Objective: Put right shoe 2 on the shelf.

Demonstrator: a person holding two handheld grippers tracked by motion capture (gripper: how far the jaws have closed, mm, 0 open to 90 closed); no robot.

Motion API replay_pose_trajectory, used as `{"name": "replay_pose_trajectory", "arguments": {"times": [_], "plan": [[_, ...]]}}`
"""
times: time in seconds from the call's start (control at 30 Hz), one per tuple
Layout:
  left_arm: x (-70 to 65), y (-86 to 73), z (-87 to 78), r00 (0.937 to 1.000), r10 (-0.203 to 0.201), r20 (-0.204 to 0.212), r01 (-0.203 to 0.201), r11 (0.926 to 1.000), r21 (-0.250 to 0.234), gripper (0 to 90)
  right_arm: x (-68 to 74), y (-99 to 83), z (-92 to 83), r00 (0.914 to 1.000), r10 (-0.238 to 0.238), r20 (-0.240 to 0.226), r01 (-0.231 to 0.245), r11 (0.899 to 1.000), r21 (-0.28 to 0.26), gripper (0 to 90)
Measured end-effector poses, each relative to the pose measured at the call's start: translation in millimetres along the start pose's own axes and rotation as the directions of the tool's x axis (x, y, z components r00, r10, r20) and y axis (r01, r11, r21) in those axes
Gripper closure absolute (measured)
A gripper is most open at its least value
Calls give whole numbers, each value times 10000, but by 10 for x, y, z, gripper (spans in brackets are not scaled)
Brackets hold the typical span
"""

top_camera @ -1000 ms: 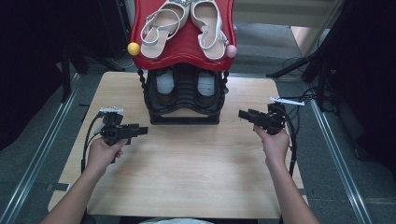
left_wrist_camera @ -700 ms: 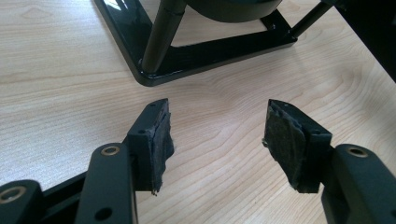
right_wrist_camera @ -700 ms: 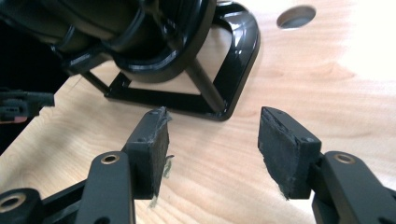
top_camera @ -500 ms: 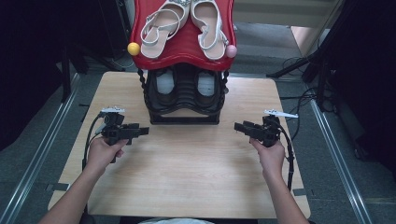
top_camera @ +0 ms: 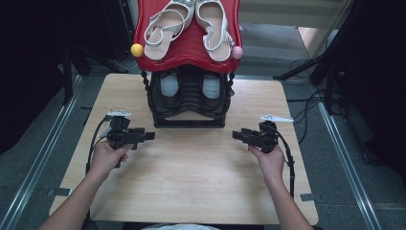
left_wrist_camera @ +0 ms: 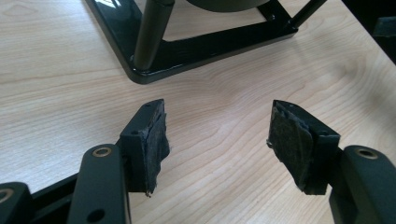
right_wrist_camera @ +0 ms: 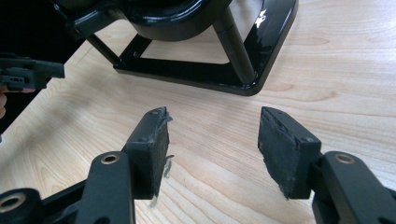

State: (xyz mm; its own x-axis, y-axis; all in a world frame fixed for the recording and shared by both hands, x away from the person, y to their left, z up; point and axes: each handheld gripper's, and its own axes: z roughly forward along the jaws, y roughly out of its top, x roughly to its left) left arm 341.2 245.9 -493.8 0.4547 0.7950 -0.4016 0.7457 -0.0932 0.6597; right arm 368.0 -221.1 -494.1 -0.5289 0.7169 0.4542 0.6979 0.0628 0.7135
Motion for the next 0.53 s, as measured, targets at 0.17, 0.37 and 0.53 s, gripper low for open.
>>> {"name": "replay_pose_trajectory", "arguments": {"times": [0.17,0.37,0.53], "plan": [[-13,4,0,9998,-101,176,101,9999,33,361,17,-1,-8,9998,-166,109,166,9999,-13,446],[-18,-4,47,9999,-60,151,55,9995,310,353,42,-3,3,9983,-533,233,531,9986,83,432],[-61,-25,111,9996,269,51,-271,9985,472,301,51,-11,26,9949,-886,485,872,9958,294,411]]}}
